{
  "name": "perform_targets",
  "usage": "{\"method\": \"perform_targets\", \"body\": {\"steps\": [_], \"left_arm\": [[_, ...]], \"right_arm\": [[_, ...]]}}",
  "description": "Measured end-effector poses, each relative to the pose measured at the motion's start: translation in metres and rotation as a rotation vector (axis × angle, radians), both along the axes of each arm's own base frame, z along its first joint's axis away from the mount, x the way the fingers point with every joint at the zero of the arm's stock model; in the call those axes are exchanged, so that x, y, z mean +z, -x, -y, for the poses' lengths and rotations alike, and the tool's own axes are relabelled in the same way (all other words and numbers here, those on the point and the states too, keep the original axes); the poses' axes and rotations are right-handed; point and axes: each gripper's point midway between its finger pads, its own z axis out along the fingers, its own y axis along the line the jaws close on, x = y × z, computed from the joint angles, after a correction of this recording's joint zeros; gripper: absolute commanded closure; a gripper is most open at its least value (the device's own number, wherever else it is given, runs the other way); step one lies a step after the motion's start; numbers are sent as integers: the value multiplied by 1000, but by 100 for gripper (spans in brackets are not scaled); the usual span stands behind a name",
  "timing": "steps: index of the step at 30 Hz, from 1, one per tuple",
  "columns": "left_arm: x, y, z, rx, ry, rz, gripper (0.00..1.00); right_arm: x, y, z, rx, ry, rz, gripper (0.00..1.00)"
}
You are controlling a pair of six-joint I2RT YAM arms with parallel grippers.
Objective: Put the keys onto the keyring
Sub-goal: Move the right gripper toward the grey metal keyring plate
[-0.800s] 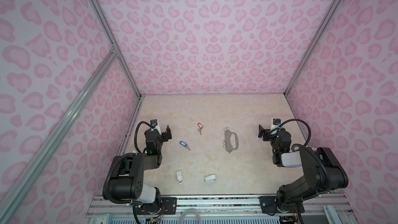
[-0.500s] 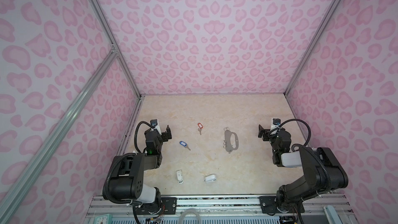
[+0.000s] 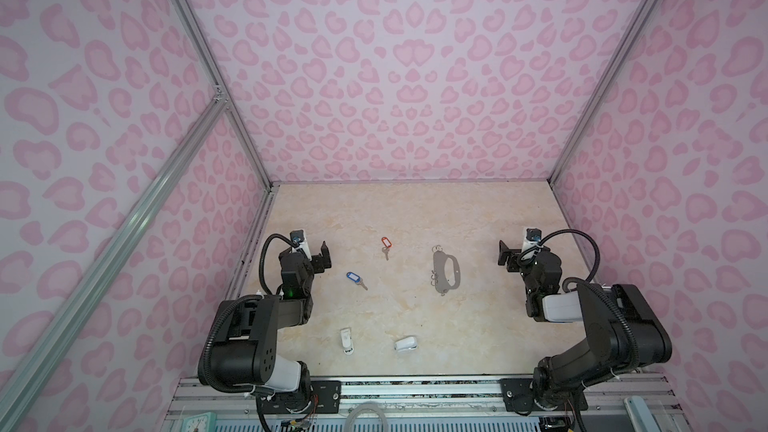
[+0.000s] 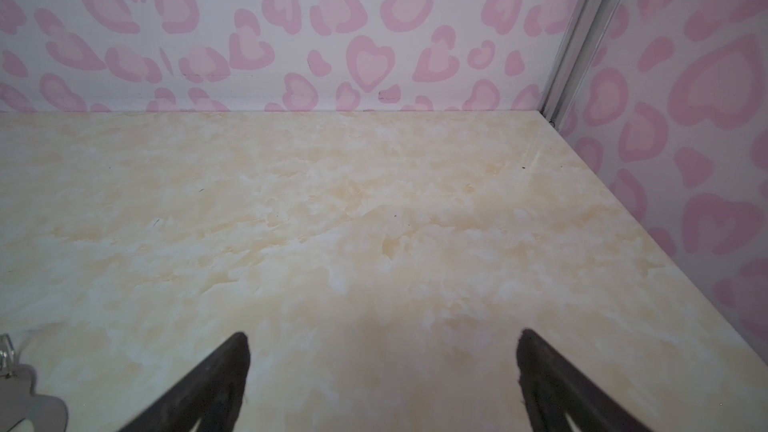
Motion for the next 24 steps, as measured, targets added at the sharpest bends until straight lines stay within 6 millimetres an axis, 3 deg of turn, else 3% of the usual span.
{"method": "perform_targets", "body": {"steps": [15,18,21,24], "left_arm": [[3,0,-1,3,-1,-11,3],[38,-14,-1,7,-2,24,2],[72,-19,-1,5,10,64,2],[86,-16,6,-10,60,40,0]], "right_arm": [[4,3,13,-80,1,4,4],[26,2,22,-136,-6,27,5],[66,-8,32,-216,-28,63,8],[95,-11,26,-204,-63,60,15]]}}
